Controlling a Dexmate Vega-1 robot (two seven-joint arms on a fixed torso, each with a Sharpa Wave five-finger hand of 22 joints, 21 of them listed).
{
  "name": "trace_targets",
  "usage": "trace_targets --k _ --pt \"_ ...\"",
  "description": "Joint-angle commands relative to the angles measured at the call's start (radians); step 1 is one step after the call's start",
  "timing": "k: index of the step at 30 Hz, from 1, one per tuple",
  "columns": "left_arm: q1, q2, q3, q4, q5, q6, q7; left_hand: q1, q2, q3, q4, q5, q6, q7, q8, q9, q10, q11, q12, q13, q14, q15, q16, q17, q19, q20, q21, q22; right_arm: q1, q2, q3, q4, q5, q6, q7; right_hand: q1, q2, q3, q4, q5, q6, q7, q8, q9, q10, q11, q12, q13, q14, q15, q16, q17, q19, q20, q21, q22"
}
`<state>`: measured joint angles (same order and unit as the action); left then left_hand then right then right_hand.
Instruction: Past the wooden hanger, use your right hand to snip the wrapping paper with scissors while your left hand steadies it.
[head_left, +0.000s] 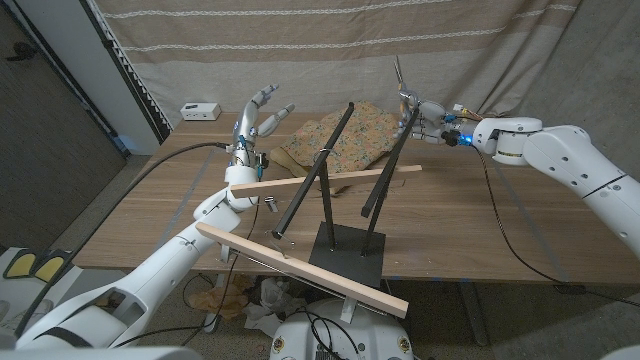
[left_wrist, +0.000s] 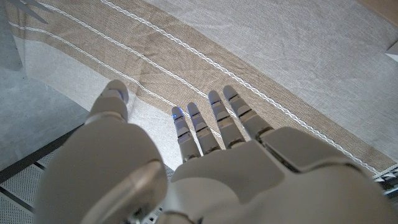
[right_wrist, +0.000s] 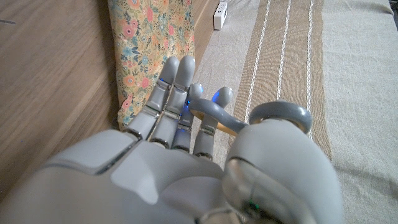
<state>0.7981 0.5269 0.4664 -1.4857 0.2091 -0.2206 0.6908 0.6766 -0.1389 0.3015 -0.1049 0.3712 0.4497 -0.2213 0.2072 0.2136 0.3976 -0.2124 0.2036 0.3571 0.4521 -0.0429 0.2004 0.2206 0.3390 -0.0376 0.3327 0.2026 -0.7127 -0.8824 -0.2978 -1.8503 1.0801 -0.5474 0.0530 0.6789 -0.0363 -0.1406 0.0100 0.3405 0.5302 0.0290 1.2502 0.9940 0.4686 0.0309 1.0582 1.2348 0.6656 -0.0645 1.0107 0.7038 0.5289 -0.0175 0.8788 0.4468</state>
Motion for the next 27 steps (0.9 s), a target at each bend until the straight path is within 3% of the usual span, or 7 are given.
trace_targets --k 1,11,14,15,24,25,27 --pt "0.016 0.018 -0.018 -0.022 0.02 0.041 0.026 -0.006 0.004 0.0 -0.004 0.009 0.003 0.0 -0.001 0.002 0.011 -0.001 0.006 0.001 -0.003 -0.172 0.009 0.005 0.001 -0.016 -0.002 0.002 0.014 0.009 -0.012 0.01 -0.005 -0.009 -0.009 -0.001 0.004 -0.007 -0.004 0.01 -0.038 0.054 0.002 -0.003 0.104 -0.088 0.514 0.004 0.007 -0.146 0.009 -0.004 0.012 0.0 0.001 -0.006" --pt "0.022 0.088 -0.036 -0.08 0.017 0.101 -0.049 -0.008 0.004 -0.001 -0.004 0.011 0.008 0.0 0.001 0.001 0.015 -0.001 0.008 -0.001 -0.003 -0.172 0.01 0.005 0.007 -0.012 0.0 0.002 0.002 -0.002 -0.002 0.006 0.005 -0.019 -0.013 0.003 0.006 -0.01 -0.01 0.022 -0.035 0.06 -0.001 -0.012 0.104 -0.087 0.511 0.003 0.004 -0.146 0.013 -0.022 0.024 -0.004 -0.002 -0.031" --pt "0.024 0.115 -0.036 -0.102 0.021 0.129 -0.085 -0.039 0.0 -0.015 0.006 0.018 -0.023 0.001 -0.012 -0.005 0.0 0.001 0.0 -0.011 -0.022 -0.17 0.004 0.003 0.001 -0.001 -0.004 0.002 -0.003 -0.008 -0.002 0.002 0.005 -0.023 -0.015 0.001 0.007 -0.012 -0.011 0.026 -0.034 0.064 -0.005 -0.018 0.104 -0.084 0.51 0.003 0.003 -0.145 0.015 -0.028 0.028 -0.002 -0.003 -0.04" --pt "0.024 0.12 -0.036 -0.108 0.02 0.14 -0.095 -0.081 0.008 -0.028 0.025 0.025 -0.048 0.002 -0.018 -0.008 -0.002 0.002 0.001 -0.021 -0.027 -0.171 0.006 0.002 0.001 0.0 -0.006 0.003 -0.003 -0.009 -0.002 0.004 0.007 -0.025 -0.014 0.001 0.008 -0.013 -0.011 0.027 -0.034 0.066 -0.006 -0.02 0.104 -0.085 0.51 0.002 0.002 -0.145 0.015 -0.031 0.028 -0.002 -0.004 -0.043" --pt "0.029 0.159 -0.044 -0.138 -0.019 0.193 -0.175 -0.087 0.001 -0.034 0.021 0.032 -0.074 0.002 -0.022 -0.009 -0.006 0.006 -0.002 -0.031 -0.045 -0.171 -0.002 -0.005 0.005 0.007 -0.008 0.0 -0.026 -0.01 -0.006 0.007 0.0 -0.006 -0.001 -0.005 0.011 -0.019 -0.013 0.037 -0.034 0.072 -0.012 -0.033 0.102 -0.078 0.508 0.002 -0.001 -0.145 0.02 -0.051 0.031 0.001 -0.01 -0.07" --pt "0.03 0.166 -0.042 -0.142 -0.015 0.202 -0.182 -0.089 -0.001 -0.036 0.021 0.034 -0.082 0.002 -0.023 -0.01 -0.011 0.009 -0.004 -0.034 -0.048 -0.17 -0.003 -0.006 0.005 0.009 -0.009 -0.001 -0.031 -0.013 -0.003 0.001 0.0 -0.007 -0.007 -0.006 0.01 -0.02 -0.013 0.037 -0.034 0.074 -0.012 -0.032 0.104 -0.076 0.508 0.0 -0.002 -0.145 0.02 -0.052 0.031 0.0 -0.011 -0.072" --pt "0.029 0.171 -0.013 -0.147 0.097 0.262 -0.11 -0.108 0.001 -0.046 0.023 0.049 -0.18 0.005 -0.038 -0.012 -0.02 0.012 -0.005 -0.051 -0.06 -0.171 -0.005 -0.015 0.001 0.013 -0.017 -0.003 -0.04 -0.02 0.0 -0.004 -0.004 0.005 0.007 -0.013 0.009 -0.024 -0.011 0.038 -0.032 0.077 -0.015 -0.038 0.102 -0.075 0.507 0.001 -0.004 -0.143 0.02 -0.057 0.03 0.001 -0.013 -0.079"
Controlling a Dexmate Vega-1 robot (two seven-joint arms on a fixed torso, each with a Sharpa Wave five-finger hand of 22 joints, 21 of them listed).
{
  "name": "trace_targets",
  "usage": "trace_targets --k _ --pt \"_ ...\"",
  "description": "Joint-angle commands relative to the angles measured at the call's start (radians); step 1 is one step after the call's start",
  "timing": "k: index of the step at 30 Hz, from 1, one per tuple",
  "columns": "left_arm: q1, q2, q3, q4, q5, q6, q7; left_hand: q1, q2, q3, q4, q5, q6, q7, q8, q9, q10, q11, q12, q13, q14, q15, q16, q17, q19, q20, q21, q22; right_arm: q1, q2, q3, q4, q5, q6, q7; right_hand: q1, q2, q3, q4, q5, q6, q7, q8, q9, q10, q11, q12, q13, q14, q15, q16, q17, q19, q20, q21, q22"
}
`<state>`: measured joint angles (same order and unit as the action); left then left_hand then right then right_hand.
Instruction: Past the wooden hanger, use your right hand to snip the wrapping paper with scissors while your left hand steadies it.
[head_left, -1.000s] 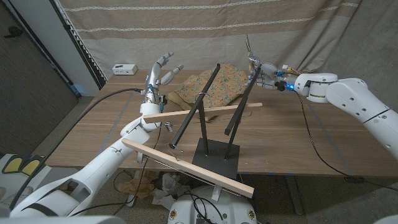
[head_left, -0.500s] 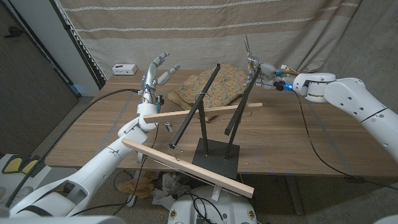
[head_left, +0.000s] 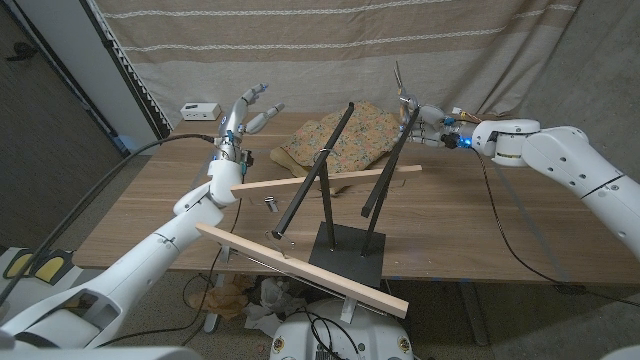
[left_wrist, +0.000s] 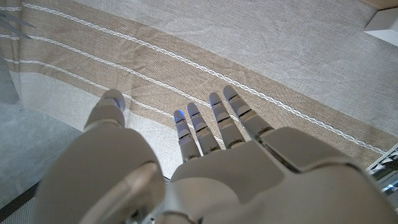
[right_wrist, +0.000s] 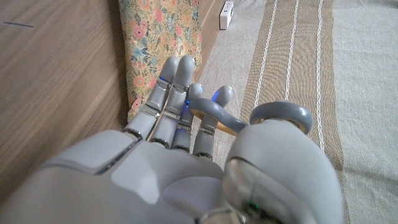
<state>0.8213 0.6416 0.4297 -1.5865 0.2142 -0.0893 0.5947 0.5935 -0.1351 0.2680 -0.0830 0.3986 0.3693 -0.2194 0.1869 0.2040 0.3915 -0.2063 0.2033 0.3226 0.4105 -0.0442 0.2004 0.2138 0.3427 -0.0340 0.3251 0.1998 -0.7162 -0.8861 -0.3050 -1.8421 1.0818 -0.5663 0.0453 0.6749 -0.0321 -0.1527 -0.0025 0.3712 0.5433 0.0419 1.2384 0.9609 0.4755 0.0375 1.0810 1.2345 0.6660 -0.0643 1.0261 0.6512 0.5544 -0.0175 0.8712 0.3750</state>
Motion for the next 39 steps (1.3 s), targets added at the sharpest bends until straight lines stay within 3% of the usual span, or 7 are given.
trace_targets --k 1,12,17,20,24,27,39 --pt "0.006 0.058 0.034 -0.049 0.122 0.147 0.003 -0.046 0.018 -0.014 0.012 0.033 -0.208 0.002 -0.02 -0.004 -0.031 0.011 -0.007 -0.032 -0.023 -0.169 -0.004 -0.012 -0.004 0.007 -0.013 0.0 -0.047 -0.016 0.016 -0.018 0.004 0.026 0.006 -0.014 0.004 -0.015 0.004 0.007 -0.046 0.063 -0.002 -0.003 0.093 -0.079 0.484 0.001 -0.005 -0.142 0.005 -0.007 0.004 0.002 -0.006 -0.009" --pt "0.004 0.08 0.075 -0.062 0.134 0.218 -0.074 -0.093 0.045 -0.02 0.032 0.048 -0.167 0.002 0.031 0.002 -0.03 0.005 0.0 -0.057 -0.028 -0.171 -0.003 -0.017 -0.003 -0.005 -0.022 -0.002 -0.093 -0.044 0.037 -0.057 0.007 0.047 0.006 -0.059 -0.008 -0.041 0.017 0.011 -0.057 0.079 -0.006 0.0 0.087 -0.065 0.472 -0.011 -0.009 -0.142 0.005 -0.038 0.004 0.009 -0.017 -0.044" --pt "0.002 0.098 0.095 -0.102 0.151 0.251 -0.115 -0.09 0.078 -0.001 0.022 0.044 0.065 0.003 0.098 0.0 -0.016 0.011 0.011 -0.083 -0.027 -0.17 -0.001 -0.021 0.002 -0.012 -0.035 -0.005 -0.11 -0.053 0.04 -0.06 0.012 0.059 0.025 -0.064 -0.004 -0.045 0.017 0.015 -0.059 0.079 -0.01 -0.005 0.091 -0.062 0.455 -0.03 -0.016 -0.138 0.007 -0.051 0.004 0.009 -0.022 -0.062" --pt "-0.01 0.112 0.108 -0.106 0.144 0.258 -0.17 -0.088 0.08 0.002 0.018 0.041 0.088 0.002 0.102 -0.001 -0.009 0.011 0.013 -0.086 -0.026 -0.171 -0.001 -0.021 0.005 -0.016 -0.037 -0.005 -0.128 -0.057 0.048 -0.066 0.018 0.065 0.022 -0.066 -0.003 -0.047 0.016 0.017 -0.068 0.082 -0.015 -0.007 0.085 -0.061 0.453 -0.027 -0.024 -0.142 0.006 -0.058 0.005 0.012 -0.025 -0.071" --pt "-0.024 0.111 0.121 -0.091 0.142 0.243 -0.188 -0.068 0.063 0.008 -0.011 0.034 -0.061 0.001 0.022 -0.006 -0.028 0.01 0.004 -0.099 -0.04 -0.17 -0.006 -0.023 0.001 -0.022 -0.052 -0.009 -0.147 -0.067 0.06 -0.077 0.028 0.062 0.006 -0.065 -0.002 -0.049 0.014 0.019 -0.067 0.081 -0.019 -0.012 0.087 -0.062 0.445 -0.035 -0.022 -0.142 0.009 -0.065 0.005 0.012 -0.027 -0.08" --pt "-0.041 0.114 0.136 -0.078 0.148 0.238 -0.213 -0.074 0.048 0.002 -0.017 0.033 -0.122 0.002 0.0 -0.005 -0.047 0.008 -0.002 -0.103 -0.053 -0.169 -0.009 -0.023 -0.001 -0.027 -0.06 -0.01 -0.163 -0.074 0.069 -0.086 0.031 0.069 -0.001 -0.063 0.0 -0.048 0.012 0.021 -0.064 0.081 -0.022 -0.019 0.088 -0.061 0.441 -0.038 -0.023 -0.14 0.01 -0.07 0.005 0.014 -0.028 -0.085" --pt "-0.083 0.117 0.175 -0.021 0.157 0.187 -0.268 -0.09 -0.002 -0.025 -0.036 0.057 -0.267 0.001 -0.009 -0.003 -0.122 0.009 -0.012 -0.11 -0.113 -0.169 -0.016 -0.024 -0.017 -0.055 -0.089 -0.014 -0.189 -0.075 0.079 -0.1 0.031 0.095 -0.012 -0.069 0.009 -0.053 0.011 0.025 -0.075 0.085 -0.026 -0.016 0.087 -0.058 0.412 -0.066 -0.029 -0.142 0.02 -0.084 0.003 0.016 -0.035 -0.11"
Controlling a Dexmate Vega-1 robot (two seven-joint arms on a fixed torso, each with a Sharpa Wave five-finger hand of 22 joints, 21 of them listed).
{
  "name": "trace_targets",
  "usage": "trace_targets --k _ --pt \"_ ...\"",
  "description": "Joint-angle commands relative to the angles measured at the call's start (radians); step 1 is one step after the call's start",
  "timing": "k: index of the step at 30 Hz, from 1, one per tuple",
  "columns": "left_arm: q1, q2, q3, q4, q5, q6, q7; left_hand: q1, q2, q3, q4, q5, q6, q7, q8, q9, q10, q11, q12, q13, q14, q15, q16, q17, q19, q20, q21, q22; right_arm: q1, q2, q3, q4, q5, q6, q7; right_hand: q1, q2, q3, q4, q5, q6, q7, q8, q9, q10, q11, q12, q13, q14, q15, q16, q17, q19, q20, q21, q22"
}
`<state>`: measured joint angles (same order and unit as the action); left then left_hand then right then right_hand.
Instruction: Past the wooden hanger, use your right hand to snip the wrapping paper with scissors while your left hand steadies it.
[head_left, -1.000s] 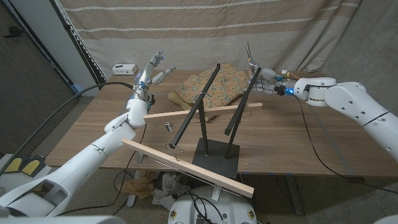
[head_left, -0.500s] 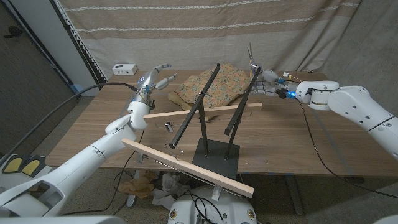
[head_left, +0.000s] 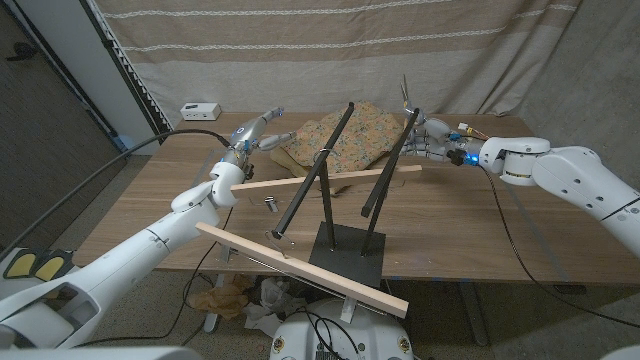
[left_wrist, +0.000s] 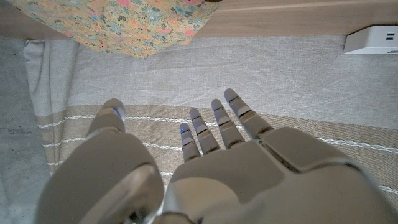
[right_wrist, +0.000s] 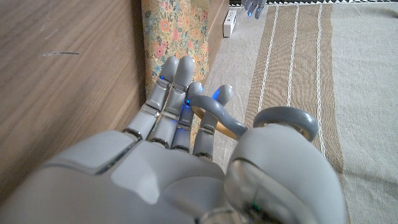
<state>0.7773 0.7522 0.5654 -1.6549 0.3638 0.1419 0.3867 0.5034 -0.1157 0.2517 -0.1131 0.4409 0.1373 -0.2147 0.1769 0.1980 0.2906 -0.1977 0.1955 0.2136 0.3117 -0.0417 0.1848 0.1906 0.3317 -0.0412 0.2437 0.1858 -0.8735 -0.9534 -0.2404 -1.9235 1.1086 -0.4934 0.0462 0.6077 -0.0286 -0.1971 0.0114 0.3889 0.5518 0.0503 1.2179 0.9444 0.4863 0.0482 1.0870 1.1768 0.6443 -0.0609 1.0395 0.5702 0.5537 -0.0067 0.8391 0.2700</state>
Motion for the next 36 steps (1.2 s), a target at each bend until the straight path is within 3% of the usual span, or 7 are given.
trace_targets --k 1,4,7,9,13,16,36 --pt "-0.037 -0.002 0.03 0.061 -0.032 -0.073 -0.068 -0.016 -0.037 -0.024 -0.005 0.022 -0.072 -0.001 -0.003 0.003 -0.029 0.003 -0.002 -0.002 -0.021 -0.171 0.001 -0.001 -0.005 -0.049 -0.011 0.0 -0.034 -0.007 0.017 -0.019 0.009 0.023 -0.013 -0.001 0.006 -0.009 -0.004 0.008 -0.082 0.075 -0.006 -0.001 0.078 -0.068 0.405 -0.008 -0.009 -0.147 0.006 -0.007 0.004 0.004 -0.003 -0.009" --pt "-0.033 -0.009 0.02 0.072 -0.061 -0.092 -0.069 -0.092 -0.066 -0.105 0.005 0.05 -0.263 0.0 -0.007 0.002 -0.09 0.005 -0.004 -0.005 -0.031 -0.17 0.007 -0.001 -0.006 -0.044 -0.022 0.002 -0.035 -0.01 0.018 -0.022 0.009 0.023 -0.013 0.0 0.006 -0.01 -0.005 0.009 -0.081 0.074 -0.007 -0.003 0.078 -0.071 0.404 -0.007 -0.009 -0.147 0.007 -0.009 0.003 0.004 -0.004 -0.012" --pt "-0.035 -0.003 0.022 0.067 -0.065 -0.083 -0.09 -0.125 -0.076 -0.157 0.002 0.04 -0.35 0.013 -0.006 0.004 -0.099 0.004 0.002 -0.007 -0.042 -0.168 0.005 -0.002 -0.007 -0.039 -0.027 0.002 -0.032 -0.013 0.015 -0.023 0.007 0.022 -0.012 -0.001 0.005 -0.011 -0.006 0.009 -0.077 0.073 -0.009 -0.007 0.077 -0.071 0.404 -0.003 -0.01 -0.146 0.009 -0.011 0.004 0.004 -0.005 -0.015" --pt "-0.047 0.01 0.034 0.063 -0.055 -0.075 -0.126 -0.155 -0.083 -0.217 -0.005 0.008 -0.412 0.029 0.0 0.003 -0.134 0.007 -0.003 -0.008 -0.074 -0.151 -0.001 -0.002 -0.024 -0.021 -0.037 0.001 -0.031 -0.011 0.016 -0.022 0.011 0.021 -0.013 -0.001 0.006 -0.014 -0.008 0.01 -0.081 0.074 -0.004 0.003 0.082 -0.071 0.401 -0.002 -0.012 -0.146 0.017 -0.012 0.003 0.004 -0.007 -0.026" --pt "-0.073 0.021 0.052 0.067 -0.046 -0.075 -0.18 -0.23 -0.087 -0.35 -0.012 -0.122 -0.425 0.036 0.019 0.001 -0.18 0.015 -0.001 -0.009 -0.114 -0.127 0.001 -0.001 -0.052 0.011 -0.047 -0.001 -0.027 -0.014 0.013 -0.022 0.009 0.017 -0.013 -0.001 0.008 -0.016 -0.01 0.012 -0.074 0.069 -0.007 -0.005 0.084 -0.071 0.397 -0.005 -0.011 -0.148 0.021 -0.02 0.003 0.004 -0.008 -0.033" --pt "-0.091 0.026 0.075 0.069 -0.004 -0.07 -0.192 -0.253 -0.082 -0.411 -0.018 -0.182 -0.357 0.019 0.043 0.0 -0.181 0.016 0.006 -0.01 -0.117 -0.126 0.006 -0.001 -0.051 0.015 -0.046 -0.001 -0.028 -0.013 0.014 -0.019 0.011 0.018 -0.016 0.002 0.011 -0.015 -0.012 0.013 -0.073 0.071 -0.007 -0.005 0.085 -0.071 0.397 -0.002 -0.013 -0.148 0.024 -0.019 0.004 0.003 -0.009 -0.036" --pt "-0.13 0.013 0.153 0.134 0.2 -0.158 -0.101 -0.209 -0.062 -0.459 -0.043 -0.211 -0.317 0.008 0.051 0.0 -0.173 0.005 0.014 -0.01 -0.12 -0.162 0.005 -0.004 -0.028 -0.056 -0.038 -0.001 -0.04 -0.002 0.019 0.006 0.015 0.04 -0.011 0.003 0.022 -0.018 -0.018 0.016 -0.064 0.068 -0.009 -0.012 0.087 -0.073 0.39 0.002 -0.021 -0.147 0.04 -0.032 0.005 0.002 -0.012 -0.056"
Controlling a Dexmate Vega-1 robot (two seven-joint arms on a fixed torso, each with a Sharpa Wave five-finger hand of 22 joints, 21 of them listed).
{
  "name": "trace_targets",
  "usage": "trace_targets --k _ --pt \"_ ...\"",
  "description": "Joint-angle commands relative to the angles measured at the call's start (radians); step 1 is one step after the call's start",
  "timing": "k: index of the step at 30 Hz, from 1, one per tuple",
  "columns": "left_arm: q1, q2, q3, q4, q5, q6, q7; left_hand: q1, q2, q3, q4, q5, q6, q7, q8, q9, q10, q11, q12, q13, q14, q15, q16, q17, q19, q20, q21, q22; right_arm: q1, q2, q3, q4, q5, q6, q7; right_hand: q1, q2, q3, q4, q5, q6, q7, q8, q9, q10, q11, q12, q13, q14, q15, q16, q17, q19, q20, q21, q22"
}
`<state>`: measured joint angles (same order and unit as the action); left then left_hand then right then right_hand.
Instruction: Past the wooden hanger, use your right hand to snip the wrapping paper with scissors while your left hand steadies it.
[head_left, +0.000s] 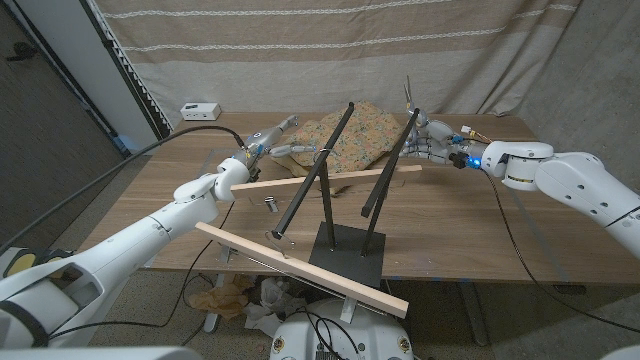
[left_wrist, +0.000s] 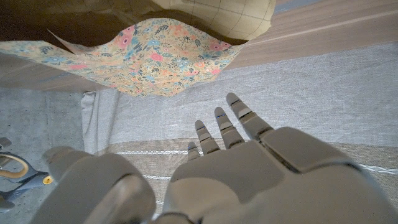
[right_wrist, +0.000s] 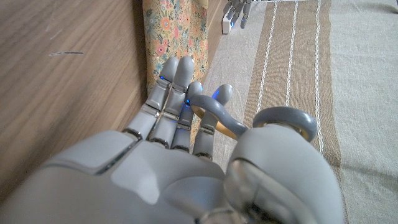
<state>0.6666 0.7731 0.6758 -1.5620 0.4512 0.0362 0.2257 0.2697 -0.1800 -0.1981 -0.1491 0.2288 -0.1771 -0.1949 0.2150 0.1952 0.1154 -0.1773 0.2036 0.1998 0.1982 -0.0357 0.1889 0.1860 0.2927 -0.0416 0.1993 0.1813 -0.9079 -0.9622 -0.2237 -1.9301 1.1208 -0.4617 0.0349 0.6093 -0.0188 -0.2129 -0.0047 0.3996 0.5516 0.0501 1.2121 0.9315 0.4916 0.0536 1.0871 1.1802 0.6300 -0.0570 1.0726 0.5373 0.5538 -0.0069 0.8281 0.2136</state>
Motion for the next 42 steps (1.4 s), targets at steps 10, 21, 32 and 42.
trace_targets --k 10,21,32,42 --pt "-0.039 -0.002 0.074 0.066 0.219 -0.076 0.099 0.095 0.01 -0.026 -0.016 0.013 0.077 -0.022 0.035 0.004 0.032 -0.024 0.018 0.006 -0.028 -0.171 0.0 0.001 -0.01 -0.077 0.0 0.004 0.001 0.009 0.0 0.018 0.002 0.006 0.0 0.004 0.017 -0.006 -0.008 0.006 -0.06 0.077 -0.012 -0.014 0.102 -0.074 0.355 -0.047 -0.004 -0.152 0.018 -0.016 0.005 0.002 -0.002 -0.008" --pt "-0.08 -0.001 0.105 0.104 0.26 -0.155 0.063 0.168 0.024 -0.046 -0.012 0.037 -0.01 -0.014 -0.008 0.009 0.03 -0.032 0.013 0.008 -0.021 -0.178 0.005 0.002 -0.008 -0.077 0.005 0.006 0.003 0.013 -0.002 0.024 0.003 0.005 0.001 0.004 0.022 -0.01 -0.013 0.007 -0.06 0.074 -0.015 -0.017 0.105 -0.073 0.346 -0.048 -0.007 -0.151 0.026 -0.03 0.004 0.003 -0.005 -0.012" --pt "-0.092 -0.012 0.118 0.127 0.264 -0.194 0.032 0.186 0.027 -0.052 -0.01 0.045 -0.005 -0.012 -0.004 0.011 0.01 -0.028 0.006 0.009 -0.027 -0.176 0.003 0.002 -0.009 -0.075 0.005 0.006 0.0 0.018 -0.001 0.035 0.005 0.007 -0.002 0.004 0.023 -0.012 -0.017 0.006 -0.06 0.077 -0.016 -0.018 0.102 -0.073 0.341 -0.048 -0.013 -0.15 0.033 -0.033 0.005 0.004 -0.005 -0.013" --pt "-0.097 -0.016 0.123 0.143 0.263 -0.22 0.018 0.192 0.026 -0.056 -0.008 0.045 0.001 -0.018 -0.001 0.011 0.01 -0.029 0.007 0.01 -0.027 -0.176 0.004 0.002 -0.008 -0.077 0.006 0.006 0.008 0.023 -0.008 0.041 -0.002 0.009 0.001 0.002 0.026 -0.014 -0.018 0.006 -0.059 0.076 -0.018 -0.021 0.103 -0.072 0.339 -0.046 -0.012 -0.151 0.036 -0.039 0.004 0.004 -0.007 -0.014"
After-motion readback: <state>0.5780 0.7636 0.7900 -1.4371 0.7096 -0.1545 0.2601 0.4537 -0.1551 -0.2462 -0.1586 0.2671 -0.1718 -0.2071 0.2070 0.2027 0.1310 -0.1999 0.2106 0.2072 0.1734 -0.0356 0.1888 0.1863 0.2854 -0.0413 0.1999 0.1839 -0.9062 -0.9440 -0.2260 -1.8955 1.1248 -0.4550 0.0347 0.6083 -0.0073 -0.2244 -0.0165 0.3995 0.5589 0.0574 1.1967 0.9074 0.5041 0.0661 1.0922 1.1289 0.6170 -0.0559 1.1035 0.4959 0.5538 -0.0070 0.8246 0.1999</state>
